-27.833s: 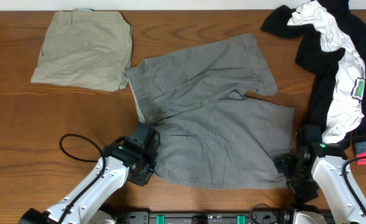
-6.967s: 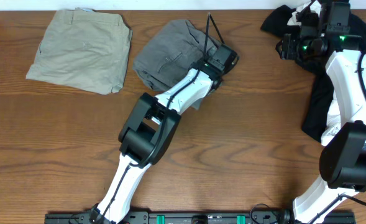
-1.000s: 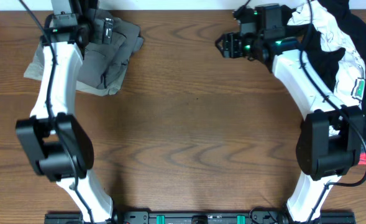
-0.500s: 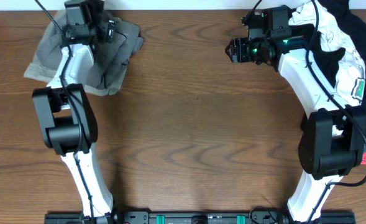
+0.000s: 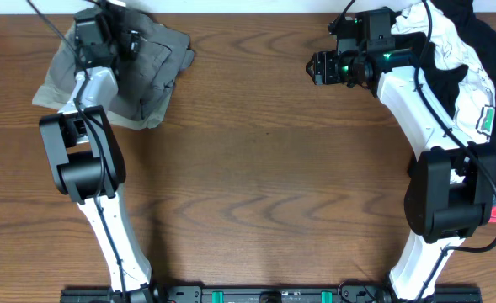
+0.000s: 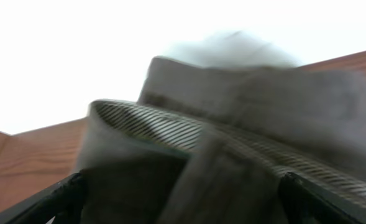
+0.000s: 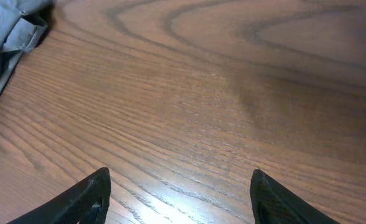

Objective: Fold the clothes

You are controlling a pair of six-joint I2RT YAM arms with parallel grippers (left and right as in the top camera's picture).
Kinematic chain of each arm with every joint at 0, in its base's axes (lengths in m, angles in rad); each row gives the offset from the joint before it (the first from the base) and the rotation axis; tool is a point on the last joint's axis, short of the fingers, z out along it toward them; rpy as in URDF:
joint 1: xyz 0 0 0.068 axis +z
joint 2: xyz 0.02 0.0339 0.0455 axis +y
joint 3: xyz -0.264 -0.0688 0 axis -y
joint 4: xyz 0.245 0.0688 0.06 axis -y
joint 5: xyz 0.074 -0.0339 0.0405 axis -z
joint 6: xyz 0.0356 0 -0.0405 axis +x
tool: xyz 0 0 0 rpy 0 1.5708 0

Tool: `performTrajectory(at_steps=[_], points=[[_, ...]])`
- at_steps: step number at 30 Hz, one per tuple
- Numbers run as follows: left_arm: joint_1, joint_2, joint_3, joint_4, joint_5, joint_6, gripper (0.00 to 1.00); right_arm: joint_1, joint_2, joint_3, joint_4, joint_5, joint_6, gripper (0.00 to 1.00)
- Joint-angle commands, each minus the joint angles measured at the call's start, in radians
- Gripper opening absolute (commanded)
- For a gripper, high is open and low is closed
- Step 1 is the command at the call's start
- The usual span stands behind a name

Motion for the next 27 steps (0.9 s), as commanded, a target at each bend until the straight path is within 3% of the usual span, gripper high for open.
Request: performTrajectory(at_steps=[1,11,17,24,27], points=[[0.006,0.024,0.006,0.010,-0.010,0.009,0.99,0.001,-0.002,-0.001,0.003,0.007,-0.012,0.70],[0.035,0.079,0.006,-0.050,-0.027,-0.023,0.97,0.002,-0.002,-0.001,0.005,0.006,-0.008,0.70],[0.057,0.120,0.006,-0.087,-0.123,-0.150,0.97,0.001,-0.002,-0.001,-0.003,0.007,-0.009,0.71],[0.051,-0.019,0.009,-0.051,-0.123,-0.283,0.97,0.001,-0.002,-0.001,-0.005,0.006,-0.008,0.72],[0.045,-0.135,0.010,-0.108,-0.120,-0.345,0.97,0.001,-0.002,-0.001,-0.005,0.006,-0.008,0.72]])
